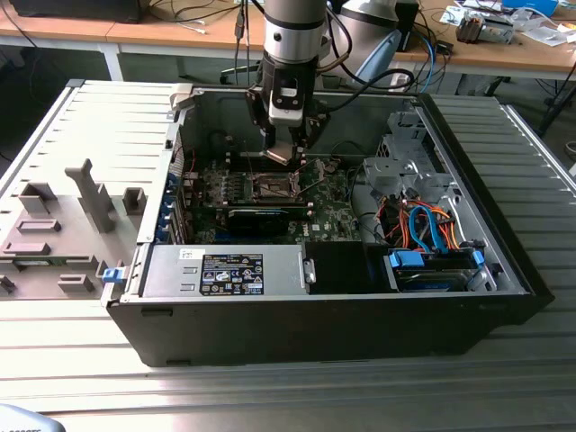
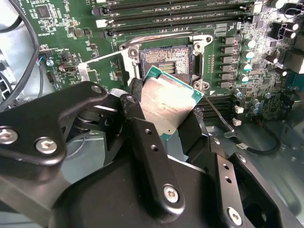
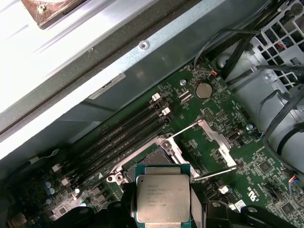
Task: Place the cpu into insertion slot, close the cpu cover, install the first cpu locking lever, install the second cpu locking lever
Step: 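Place the cpu into insertion slot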
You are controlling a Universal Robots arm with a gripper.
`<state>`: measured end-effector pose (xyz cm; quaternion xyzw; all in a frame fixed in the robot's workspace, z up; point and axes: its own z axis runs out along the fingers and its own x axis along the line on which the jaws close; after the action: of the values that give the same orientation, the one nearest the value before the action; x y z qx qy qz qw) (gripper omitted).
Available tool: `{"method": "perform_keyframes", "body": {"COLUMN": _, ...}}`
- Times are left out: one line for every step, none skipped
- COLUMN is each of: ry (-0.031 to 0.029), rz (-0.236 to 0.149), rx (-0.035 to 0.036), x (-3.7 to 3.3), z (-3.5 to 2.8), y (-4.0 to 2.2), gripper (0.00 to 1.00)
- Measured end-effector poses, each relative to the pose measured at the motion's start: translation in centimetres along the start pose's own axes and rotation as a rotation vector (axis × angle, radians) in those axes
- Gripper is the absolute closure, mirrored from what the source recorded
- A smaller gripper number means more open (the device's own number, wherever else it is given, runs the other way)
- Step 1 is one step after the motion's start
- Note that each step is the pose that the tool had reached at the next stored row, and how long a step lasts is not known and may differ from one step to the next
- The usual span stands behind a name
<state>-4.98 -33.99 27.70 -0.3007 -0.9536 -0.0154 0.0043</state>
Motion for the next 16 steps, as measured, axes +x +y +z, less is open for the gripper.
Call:
{"method": "perform_keyframes", "body": {"ry": 0.0, "rz": 0.002, "rx": 0.0, "x": 0.0, "z": 0.0, "y": 0.0, "gripper": 0.45}}
{"method": "perform_keyframes", "body": {"ry": -0.0001, "rz": 0.004, "rx": 0.0, "x": 0.0, "z": 0.0, "y": 0.0, "gripper": 0.45}}
{"method": "perform_keyframes", "body": {"ry": -0.0001, "rz": 0.005, "rx": 0.0, "x": 0.0, "z": 0.01, "y": 0.0, "gripper": 0.45}}
{"method": "perform_keyframes", "body": {"ry": -0.0001, "rz": 0.007, "rx": 0.0, "x": 0.0, "z": 0.01, "y": 0.0, "gripper": 0.45}}
{"method": "perform_keyframes", "body": {"ry": -0.0002, "rz": 0.008, "rx": -0.0001, "x": 0.0, "z": 0.01, "y": 0.0, "gripper": 0.45}}
{"method": "perform_keyframes", "body": {"ry": -0.0002, "rz": 0.01, "rx": -0.0002, "x": 0.0, "z": 0.01, "y": 0.0, "gripper": 0.45}}
{"method": "perform_keyframes", "body": {"ry": -0.0002, "rz": 0.011, "rx": -0.0002, "x": 0.0, "z": 0.01, "y": 0.0, "gripper": 0.45}}
{"method": "perform_keyframes", "body": {"ry": -0.0003, "rz": 0.013, "rx": -0.0002, "x": 0.0, "z": 0.01, "y": 0.0, "gripper": 0.45}}
{"method": "perform_keyframes", "body": {"ry": -0.0003, "rz": 0.014, "rx": -0.0002, "x": 0.0, "z": 0.01, "y": 0.0, "gripper": 0.45}}
{"method": "perform_keyframes", "body": {"ry": -0.0004, "rz": 0.015, "rx": -0.0002, "x": 0.0, "z": 0.01, "y": 0.0, "gripper": 0.45}}
{"method": "perform_keyframes", "body": {"ry": -0.0004, "rz": 0.016, "rx": -0.0003, "x": 0.0, "z": 0.01, "y": 0.0, "gripper": 0.45}}
{"method": "perform_keyframes", "body": {"ry": -0.0004, "rz": 0.018, "rx": -0.0003, "x": 0.0, "z": 0.01, "y": 0.0, "gripper": 0.45}}
{"method": "perform_keyframes", "body": {"ry": -0.0004, "rz": 0.019, "rx": -0.0003, "x": 0.0, "z": 0.01, "y": 0.0, "gripper": 0.45}}
{"method": "perform_keyframes", "body": {"ry": -0.0005, "rz": 0.02, "rx": -0.0003, "x": 0.0, "z": 0.01, "y": 0.0, "gripper": 0.45}}
{"method": "perform_keyframes", "body": {"ry": -0.0005, "rz": 0.021, "rx": -0.0003, "x": 0.0, "z": 0.01, "y": 0.0, "gripper": 0.45}}
{"method": "perform_keyframes", "body": {"ry": -0.0006, "rz": 0.022, "rx": -0.0004, "x": 0.0, "z": 0.01, "y": 0.0, "gripper": 0.45}}
